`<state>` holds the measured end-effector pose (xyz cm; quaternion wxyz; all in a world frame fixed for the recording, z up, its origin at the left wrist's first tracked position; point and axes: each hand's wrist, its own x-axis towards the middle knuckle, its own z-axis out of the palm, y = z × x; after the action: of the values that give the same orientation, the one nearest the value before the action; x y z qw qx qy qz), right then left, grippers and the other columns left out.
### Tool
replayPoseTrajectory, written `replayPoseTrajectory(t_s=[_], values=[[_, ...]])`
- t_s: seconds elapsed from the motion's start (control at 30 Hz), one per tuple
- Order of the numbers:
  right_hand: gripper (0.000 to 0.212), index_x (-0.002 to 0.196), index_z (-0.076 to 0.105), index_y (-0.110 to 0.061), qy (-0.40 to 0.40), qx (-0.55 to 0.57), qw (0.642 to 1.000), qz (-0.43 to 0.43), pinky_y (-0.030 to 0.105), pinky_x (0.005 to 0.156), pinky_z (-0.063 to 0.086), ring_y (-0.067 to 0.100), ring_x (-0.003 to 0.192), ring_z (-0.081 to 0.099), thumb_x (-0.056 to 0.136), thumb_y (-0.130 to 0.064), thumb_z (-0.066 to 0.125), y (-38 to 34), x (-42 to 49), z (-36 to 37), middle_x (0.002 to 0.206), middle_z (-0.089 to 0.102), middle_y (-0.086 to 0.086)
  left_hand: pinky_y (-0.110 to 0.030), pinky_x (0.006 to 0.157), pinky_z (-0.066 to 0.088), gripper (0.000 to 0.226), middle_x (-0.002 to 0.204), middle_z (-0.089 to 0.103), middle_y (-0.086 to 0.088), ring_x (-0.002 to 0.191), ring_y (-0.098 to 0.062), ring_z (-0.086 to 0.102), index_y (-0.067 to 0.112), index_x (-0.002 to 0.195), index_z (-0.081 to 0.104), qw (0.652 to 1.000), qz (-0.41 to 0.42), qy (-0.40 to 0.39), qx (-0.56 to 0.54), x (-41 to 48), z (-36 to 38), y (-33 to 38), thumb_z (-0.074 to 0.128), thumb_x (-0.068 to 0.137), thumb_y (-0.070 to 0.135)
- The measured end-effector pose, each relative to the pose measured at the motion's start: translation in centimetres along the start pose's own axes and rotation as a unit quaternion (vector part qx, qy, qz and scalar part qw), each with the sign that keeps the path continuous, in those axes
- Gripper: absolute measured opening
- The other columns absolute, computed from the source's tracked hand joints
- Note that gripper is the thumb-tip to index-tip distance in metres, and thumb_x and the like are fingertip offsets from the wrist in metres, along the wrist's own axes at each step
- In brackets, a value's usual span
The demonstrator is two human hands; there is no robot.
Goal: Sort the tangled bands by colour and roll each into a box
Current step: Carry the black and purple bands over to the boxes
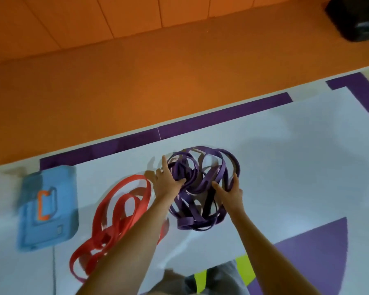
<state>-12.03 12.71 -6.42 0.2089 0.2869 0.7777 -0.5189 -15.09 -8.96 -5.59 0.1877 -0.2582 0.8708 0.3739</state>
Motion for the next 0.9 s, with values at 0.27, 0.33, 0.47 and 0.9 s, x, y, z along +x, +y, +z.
replayPoseTrajectory(t_s=[0.27, 0.33, 0.47, 0.9], values=[[0.115, 0.165, 0.012, -0.04, -0.065, -0.089, 0.993, -0.044, 0.05, 0.101, 0.053, 0.04, 0.115, 0.06, 0.08, -0.044, 0.089, -1.8, 2.7, 1.7, 0.135, 0.047, 0.015, -0.047, 0.121, 0.038, 0.116, 0.159, 0.045, -0.013, 0.148, -0.033, 0.042, 0.013, 0.164, 0.027, 0.992, -0.052, -0.01, -0.115, -0.6, 1.8, 0.5, 0.098, 0.072, 0.017], [0.107, 0.164, 0.016, -0.039, -0.074, -0.082, 0.992, -0.055, 0.045, 0.093, 0.055, 0.03, 0.104, 0.062, 0.083, -0.027, 0.084, -1.6, 3.1, 1.4, 0.132, 0.051, 0.013, -0.047, 0.12, 0.041, 0.102, 0.152, 0.053, -0.013, 0.144, -0.032, 0.049, 0.012, 0.158, 0.037, 0.988, -0.024, -0.019, -0.153, -1.3, 2.6, 0.9, 0.093, 0.073, 0.001], [0.089, 0.154, 0.035, -0.03, -0.108, -0.046, 0.989, -0.093, 0.033, 0.081, 0.056, 0.028, 0.107, 0.068, 0.079, -0.003, 0.075, -0.8, 4.2, -0.5, 0.107, 0.07, -0.007, -0.041, 0.118, 0.044, 0.092, 0.153, 0.053, -0.005, 0.143, -0.026, 0.05, 0.024, 0.159, 0.035, 0.979, -0.018, -0.045, -0.197, -3.6, 4.9, 1.7, 0.08, 0.083, -0.003], [0.075, 0.151, 0.039, -0.035, -0.285, 0.075, 0.953, -0.073, 0.059, 0.097, 0.059, 0.031, 0.111, 0.073, 0.095, 0.012, 0.056, 0.5, 3.7, -5.9, 0.12, 0.074, 0.011, -0.039, 0.115, 0.049, 0.081, 0.152, 0.056, 0.011, 0.142, -0.016, 0.054, 0.066, 0.148, 0.022, 0.94, -0.054, -0.072, -0.33, -9.7, 7.4, 2.7, 0.067, 0.102, 0.016]])
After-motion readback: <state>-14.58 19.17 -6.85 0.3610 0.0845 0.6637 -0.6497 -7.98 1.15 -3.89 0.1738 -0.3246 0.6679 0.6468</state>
